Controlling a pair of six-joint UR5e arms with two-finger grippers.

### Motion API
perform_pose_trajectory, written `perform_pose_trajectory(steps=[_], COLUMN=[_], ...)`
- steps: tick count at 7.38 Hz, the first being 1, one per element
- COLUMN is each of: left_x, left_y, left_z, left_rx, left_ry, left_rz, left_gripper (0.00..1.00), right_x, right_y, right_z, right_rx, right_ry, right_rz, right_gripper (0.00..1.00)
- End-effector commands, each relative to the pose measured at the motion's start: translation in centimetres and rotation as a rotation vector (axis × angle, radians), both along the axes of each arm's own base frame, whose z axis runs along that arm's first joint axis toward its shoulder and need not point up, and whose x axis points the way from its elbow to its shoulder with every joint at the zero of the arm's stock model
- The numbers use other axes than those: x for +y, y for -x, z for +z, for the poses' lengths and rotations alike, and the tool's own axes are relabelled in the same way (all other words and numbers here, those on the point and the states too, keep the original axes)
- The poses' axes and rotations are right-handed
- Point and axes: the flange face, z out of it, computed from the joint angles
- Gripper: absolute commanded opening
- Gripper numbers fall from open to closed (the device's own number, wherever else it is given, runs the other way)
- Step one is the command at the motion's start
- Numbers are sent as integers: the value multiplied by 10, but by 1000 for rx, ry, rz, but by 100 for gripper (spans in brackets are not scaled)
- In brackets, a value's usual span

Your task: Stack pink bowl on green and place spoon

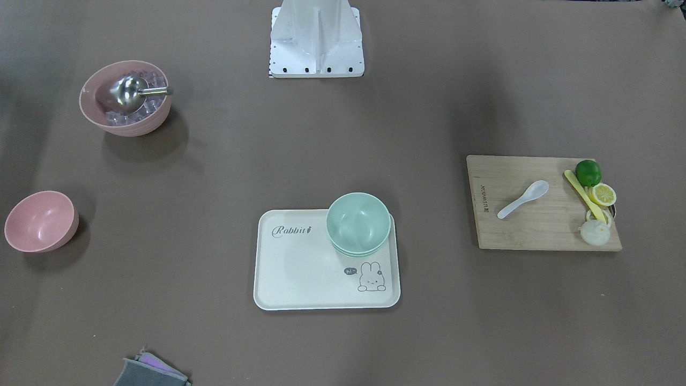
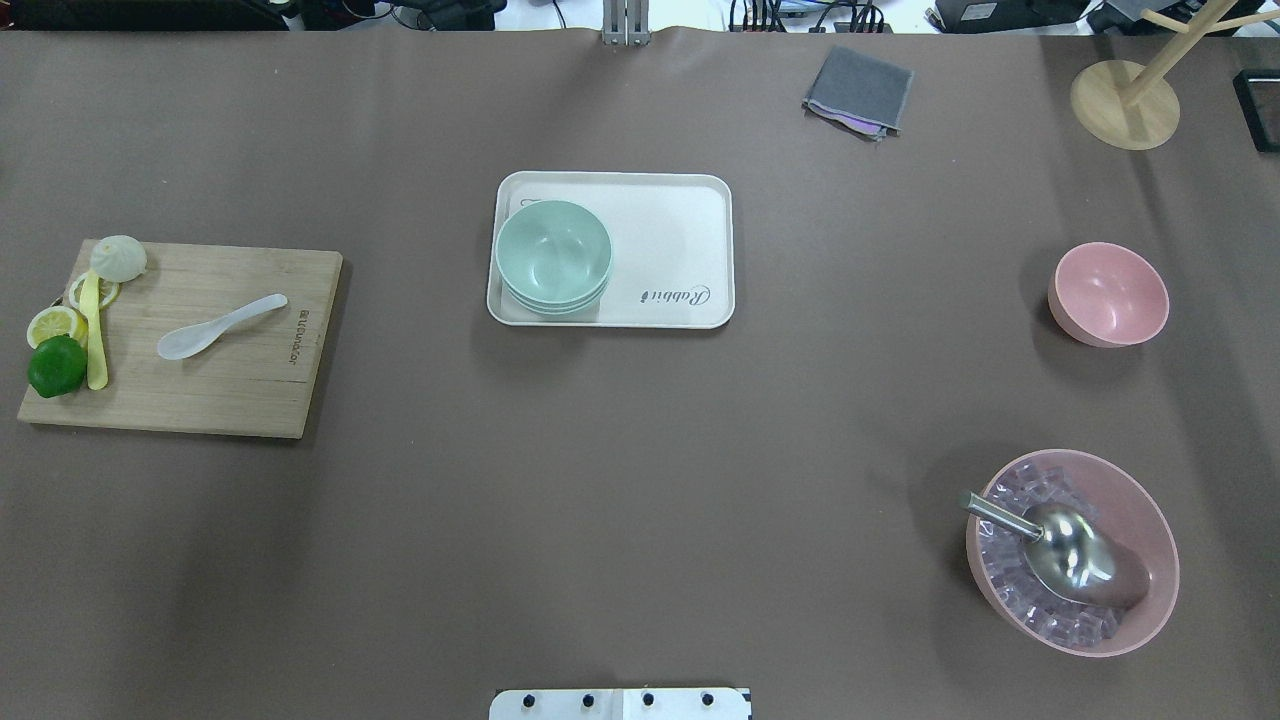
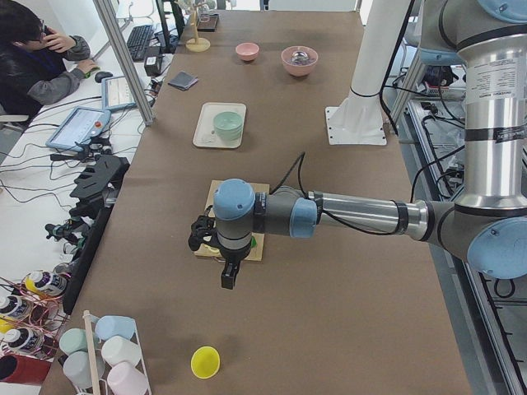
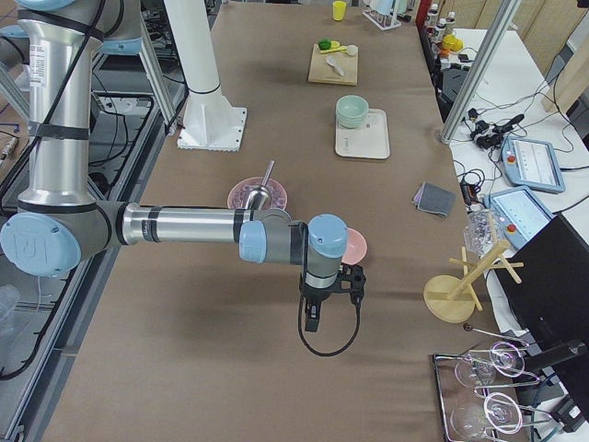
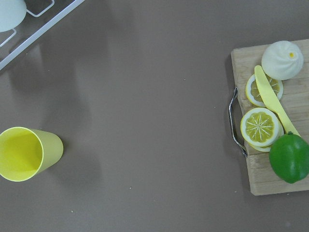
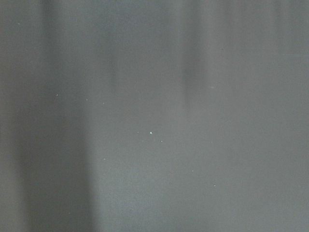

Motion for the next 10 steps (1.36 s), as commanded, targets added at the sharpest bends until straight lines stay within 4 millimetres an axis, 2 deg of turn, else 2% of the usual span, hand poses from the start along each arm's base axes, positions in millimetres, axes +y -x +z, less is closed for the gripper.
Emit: perform_pose_trajectory(steps=[1,4,5,6,7,9,10], left_x=[0,-2,-8,-14,-19,-31,-36], left_y=[-2,-2,-3,-2,-3,-2,-3], left_z=[0,-10,-18,-34,-49,-79,-86], left_rx=[-1,0,-1,0,5,6,-2], left_ry=[2,-27,-44,-85,-118,-341,-493], left_rz=[4,6,7,5,3,1,3], left_gripper=[98,98,98,98,98,98,98], right_x=[0,-2,-5,-8,-19,-33,-30], right_y=[0,0,0,1,1,2,3], right_z=[-1,-8,-23,-39,-65,-85,-84], right_rx=[0,-1,-2,-8,-16,-30,-44], right_ry=[-3,-22,-51,-81,-158,-324,-341], right_rz=[0,-2,-2,1,3,41,55], right_gripper=[100,100,100,100,100,100,100])
